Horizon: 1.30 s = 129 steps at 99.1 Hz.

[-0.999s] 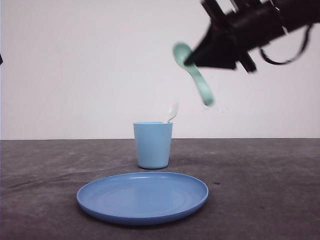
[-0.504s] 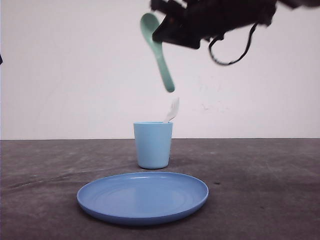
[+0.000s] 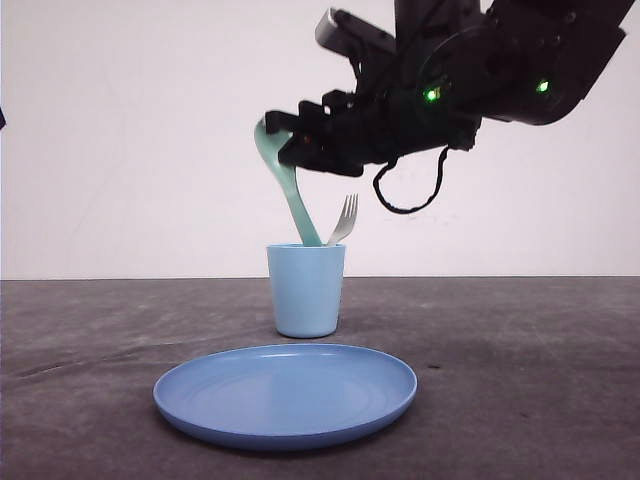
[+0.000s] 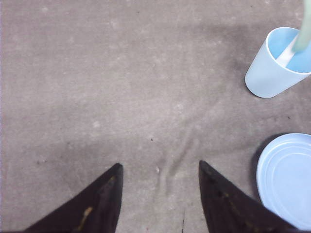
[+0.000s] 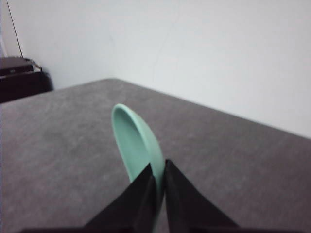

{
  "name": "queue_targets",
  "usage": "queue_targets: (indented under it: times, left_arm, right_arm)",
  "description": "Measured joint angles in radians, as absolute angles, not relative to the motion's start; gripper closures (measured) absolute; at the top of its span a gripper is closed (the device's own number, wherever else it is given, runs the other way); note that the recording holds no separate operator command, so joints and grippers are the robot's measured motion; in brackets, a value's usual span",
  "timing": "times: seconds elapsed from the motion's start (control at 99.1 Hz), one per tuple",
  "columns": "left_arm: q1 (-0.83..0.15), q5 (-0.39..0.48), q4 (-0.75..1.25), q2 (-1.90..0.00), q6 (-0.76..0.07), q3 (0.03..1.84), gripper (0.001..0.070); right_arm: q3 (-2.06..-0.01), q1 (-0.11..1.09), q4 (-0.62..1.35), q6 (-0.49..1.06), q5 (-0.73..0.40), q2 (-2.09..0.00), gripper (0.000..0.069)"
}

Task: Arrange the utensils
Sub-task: 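Lower the spoon into the cup beside the fork and release, then raise the open right gripper away from the cup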

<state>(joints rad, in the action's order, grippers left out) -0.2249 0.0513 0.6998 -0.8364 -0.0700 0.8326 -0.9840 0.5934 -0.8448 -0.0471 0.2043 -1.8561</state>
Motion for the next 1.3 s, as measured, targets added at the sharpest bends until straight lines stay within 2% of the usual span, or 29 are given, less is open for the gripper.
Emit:
queue_targets:
  times: [0.353,0.424,0.575,0.686,0.938,1.301]
  left_arm:
    - [-0.225,0.051,0.700,-0.837,-0.070,0.833,0.0415]
    - [-0.225,0.051,0.700,-0.837,-0.070,0.833,0.0415]
    - [-0.225,0.051,0.700,-0.837,-0.070,0.833,0.0415]
    - [-0.225,0.051,0.700,-0.837,-0.070,0.833,0.0415]
    - [-0.225,0.051,0.700,-0.837,-0.070,0.833,0.0415]
    - [-0.225,0.051,0.700,-0.836,-0.067,0.833,0.0415]
  right_arm:
    - [-0.984,0.599,-0.751,-0.042,0.179,-1.869,0.0655]
    - [-0.984,0.599,-0.751,-0.041,0.179,-1.869,0.0577]
    - [-0.984,0.599,-0.756,-0.041,0.185,-1.869,0.0315]
    - [-0.984,0.599,-0.762,-0.045,0.225,-1.866,0.0243]
    - [-0.984,0.598,-0.570,-0.057,0.313,-1.697,0.0228]
    - [-0.986,0.535,0.017,-0.057,0.305,-1.395,0.0228]
